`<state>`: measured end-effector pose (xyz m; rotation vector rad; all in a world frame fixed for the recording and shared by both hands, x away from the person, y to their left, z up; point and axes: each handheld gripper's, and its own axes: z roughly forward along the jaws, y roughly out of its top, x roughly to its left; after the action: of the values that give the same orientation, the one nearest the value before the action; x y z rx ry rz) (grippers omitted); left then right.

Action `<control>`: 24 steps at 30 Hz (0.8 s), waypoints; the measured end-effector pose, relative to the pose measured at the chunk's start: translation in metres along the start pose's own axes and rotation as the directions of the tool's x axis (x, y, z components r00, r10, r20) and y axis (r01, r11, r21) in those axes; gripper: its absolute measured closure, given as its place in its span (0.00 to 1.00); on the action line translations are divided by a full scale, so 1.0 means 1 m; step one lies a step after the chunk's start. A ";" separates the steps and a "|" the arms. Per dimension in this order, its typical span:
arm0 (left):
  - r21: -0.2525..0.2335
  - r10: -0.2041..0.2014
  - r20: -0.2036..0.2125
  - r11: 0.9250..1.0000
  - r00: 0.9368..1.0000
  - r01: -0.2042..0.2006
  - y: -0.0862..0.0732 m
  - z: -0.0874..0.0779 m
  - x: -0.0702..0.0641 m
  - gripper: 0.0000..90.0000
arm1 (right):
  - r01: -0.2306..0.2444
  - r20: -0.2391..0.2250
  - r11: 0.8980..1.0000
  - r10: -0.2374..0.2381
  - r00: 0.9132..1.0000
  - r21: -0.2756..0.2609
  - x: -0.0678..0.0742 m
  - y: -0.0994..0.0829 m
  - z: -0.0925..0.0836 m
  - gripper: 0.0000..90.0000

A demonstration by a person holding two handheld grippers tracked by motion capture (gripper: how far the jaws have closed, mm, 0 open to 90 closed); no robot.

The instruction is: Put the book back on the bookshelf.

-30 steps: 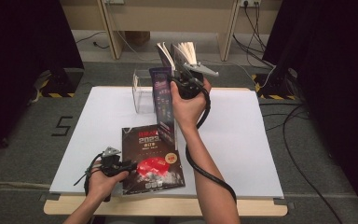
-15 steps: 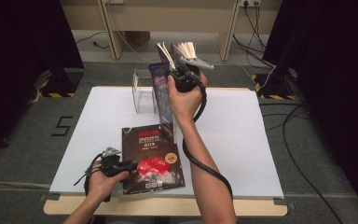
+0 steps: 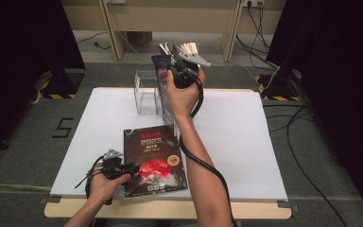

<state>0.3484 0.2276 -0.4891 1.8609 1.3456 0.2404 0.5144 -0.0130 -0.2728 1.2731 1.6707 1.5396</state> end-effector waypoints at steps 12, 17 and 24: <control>-0.008 -0.002 0.005 1.000 1.000 0.002 -0.001 0.001 0.000 0.70 | 0.070 0.047 0.997 -0.070 0.996 -0.016 0.005 -0.020 0.005 0.92; -0.006 -0.002 0.006 1.000 1.000 0.002 -0.001 0.000 0.000 0.69 | 0.107 0.044 0.994 -0.107 0.993 -0.012 0.009 -0.028 -0.015 0.92; -0.001 -0.001 0.008 1.000 1.000 0.001 0.000 0.000 0.000 0.69 | 0.127 0.022 0.992 -0.128 0.992 0.028 0.006 -0.044 -0.053 0.92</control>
<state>0.3480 0.2272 -0.4894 1.8592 1.3406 0.2328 0.4538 -0.0280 -0.3027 1.1695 1.7272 1.4263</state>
